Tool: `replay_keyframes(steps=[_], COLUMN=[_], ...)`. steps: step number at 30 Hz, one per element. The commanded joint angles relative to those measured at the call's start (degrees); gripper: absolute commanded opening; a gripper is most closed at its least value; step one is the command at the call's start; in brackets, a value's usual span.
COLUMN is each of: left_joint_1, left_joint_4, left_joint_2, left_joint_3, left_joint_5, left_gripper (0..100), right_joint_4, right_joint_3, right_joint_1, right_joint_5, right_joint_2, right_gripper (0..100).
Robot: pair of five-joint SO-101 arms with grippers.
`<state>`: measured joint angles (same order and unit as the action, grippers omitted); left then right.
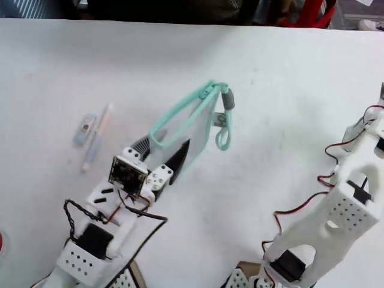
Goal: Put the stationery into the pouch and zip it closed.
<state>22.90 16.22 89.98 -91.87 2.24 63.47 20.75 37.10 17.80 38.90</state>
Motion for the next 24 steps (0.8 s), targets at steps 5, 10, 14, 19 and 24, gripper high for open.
replay_keyframes(steps=[5, 10, 14, 19, 24], left_joint_1=[0.5, 0.5, 0.7, 0.8, 0.8], left_joint_4=[-1.3, -1.3, -1.3, -1.1, -1.2], left_joint_2=[0.4, 0.4, 0.4, 0.4, 0.4], left_joint_3=[1.7, 1.7, 1.7, 2.2, 2.2], left_joint_5=[0.7, 0.7, 0.7, 0.7, 0.7], left_gripper=[19, 19, 19, 19, 19], right_joint_4=[-0.3, 8.0, 18.4, 31.5, 35.4], right_joint_3=[16.8, 25.7, 33.2, 42.5, 44.3], right_joint_1=[0.1, 0.5, 0.0, -1.7, -5.8], right_joint_5=[-0.1, -0.4, -0.4, 0.0, 0.1], right_joint_2=[11.6, 14.3, 11.4, 4.7, -4.4], right_gripper=[5.7, 1.4, 1.8, 1.8, 1.8])
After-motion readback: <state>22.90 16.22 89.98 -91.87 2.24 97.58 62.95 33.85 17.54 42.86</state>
